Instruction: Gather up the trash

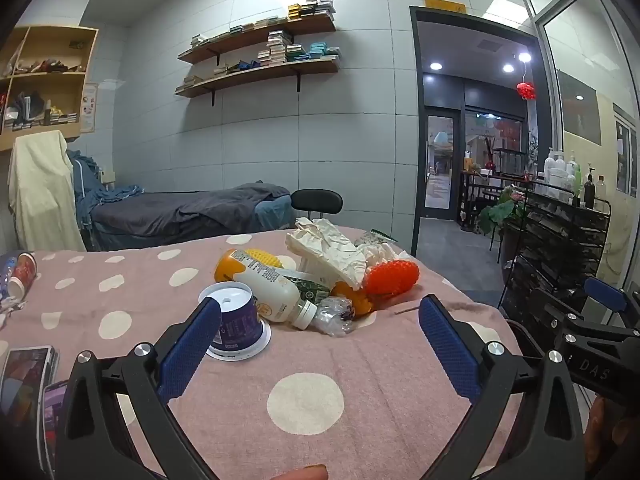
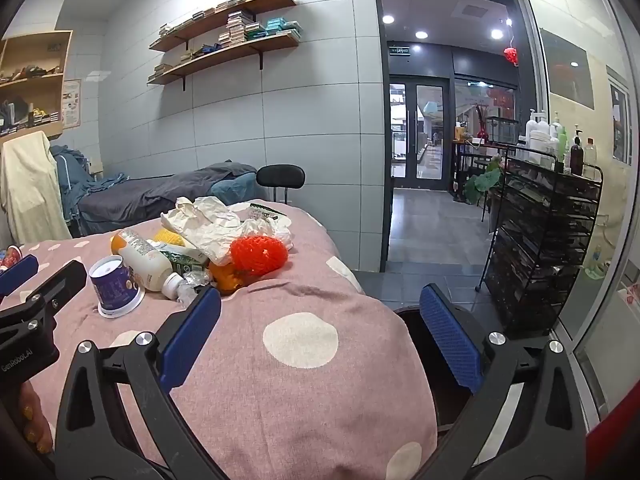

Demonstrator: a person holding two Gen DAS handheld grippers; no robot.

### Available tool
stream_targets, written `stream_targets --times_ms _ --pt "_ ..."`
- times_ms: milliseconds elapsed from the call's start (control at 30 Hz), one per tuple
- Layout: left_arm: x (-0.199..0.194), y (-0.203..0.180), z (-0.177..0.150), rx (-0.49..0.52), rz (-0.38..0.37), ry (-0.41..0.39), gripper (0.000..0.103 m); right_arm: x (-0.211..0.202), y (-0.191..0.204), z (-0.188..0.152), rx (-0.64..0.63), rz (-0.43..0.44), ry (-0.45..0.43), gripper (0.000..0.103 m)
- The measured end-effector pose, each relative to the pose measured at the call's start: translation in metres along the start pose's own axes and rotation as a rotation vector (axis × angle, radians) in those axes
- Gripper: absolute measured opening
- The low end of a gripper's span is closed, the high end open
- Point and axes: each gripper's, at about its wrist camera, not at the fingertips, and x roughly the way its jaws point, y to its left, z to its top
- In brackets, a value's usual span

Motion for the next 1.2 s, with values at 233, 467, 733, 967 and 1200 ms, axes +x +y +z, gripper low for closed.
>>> stream_targets --times_ms 233,467,733,967,1200 --pt "0.0008 0.0016 0.0031 -0.008 -0.006 0.012 0.097 0.0 -0.0007 0.0002 0.013 0.004 0.01 0.098" --pt "-0.0012 0.002 0.0016 -0.015 -0.004 0.009 0.097 -0.0004 -0.0013 0.0 0.01 0.003 0.013 0.098" --pt "0.0019 0.0026 -0.0016 -0.02 -0.007 0.018 0.097 0.0005 -0.0001 0.0 0.011 0.002 0.015 0.098" --pt "0.0036 0.0035 -0.0018 -0.023 -0.007 0.021 0.097 0.001 0.0006 0.0006 0.01 0.001 0.016 0.098" --pt "0.0039 0.0037 -0.0027 -0.024 -0.007 0.023 0.097 0.0013 0.0011 0.0004 0.008 0.002 0.016 0.098"
